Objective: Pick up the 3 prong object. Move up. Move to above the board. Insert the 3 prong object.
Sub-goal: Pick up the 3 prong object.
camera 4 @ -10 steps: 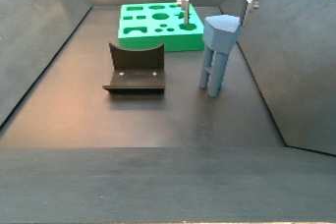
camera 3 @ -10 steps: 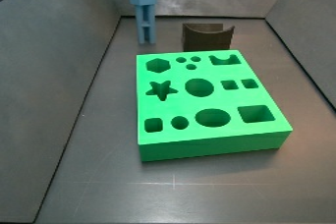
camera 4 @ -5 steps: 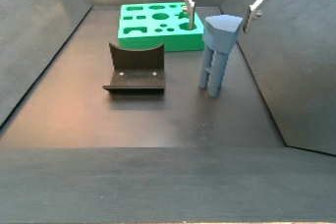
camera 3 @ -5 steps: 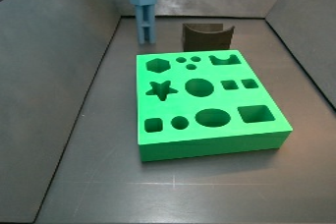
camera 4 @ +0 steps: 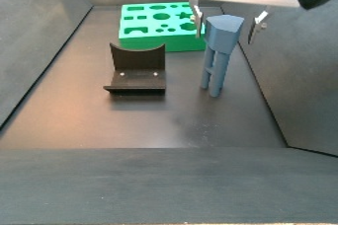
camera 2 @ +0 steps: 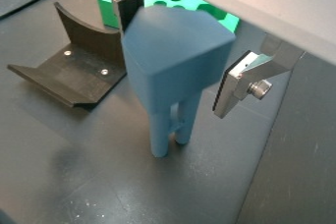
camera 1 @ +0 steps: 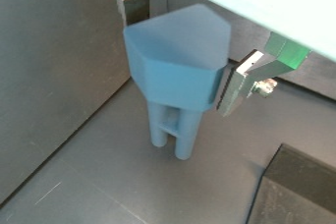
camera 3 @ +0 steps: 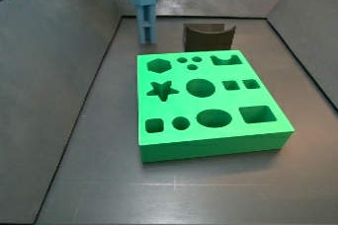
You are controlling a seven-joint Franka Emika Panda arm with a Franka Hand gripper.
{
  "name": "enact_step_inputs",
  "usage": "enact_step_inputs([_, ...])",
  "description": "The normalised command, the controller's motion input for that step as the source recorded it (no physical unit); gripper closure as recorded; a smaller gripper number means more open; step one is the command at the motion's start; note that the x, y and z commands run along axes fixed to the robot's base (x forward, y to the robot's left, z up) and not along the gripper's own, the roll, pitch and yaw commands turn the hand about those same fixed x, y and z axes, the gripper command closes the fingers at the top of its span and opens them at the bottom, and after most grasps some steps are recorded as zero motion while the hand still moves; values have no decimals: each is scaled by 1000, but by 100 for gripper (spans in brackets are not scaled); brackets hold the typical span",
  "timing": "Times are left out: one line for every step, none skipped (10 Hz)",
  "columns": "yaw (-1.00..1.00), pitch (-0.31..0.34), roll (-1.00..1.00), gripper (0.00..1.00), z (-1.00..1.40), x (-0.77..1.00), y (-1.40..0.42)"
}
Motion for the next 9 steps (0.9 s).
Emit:
enact_step_inputs([0,0,-13,0,0,0,0])
enact_step_inputs([0,0,4,0,0,0,0])
enact_step_inputs([-6,0,0,0,0,-17,0])
enact_step_inputs([-6,0,0,0,0,0,0])
enact_step_inputs([0,0,0,0,0,0,0])
enact_step_inputs([0,0,0,100,0,0,0])
enact_step_inputs([0,0,0,100,0,0,0])
enact_step_inputs([0,0,0,100,0,0,0])
enact_step_inputs([0,0,0,100,0,0,0])
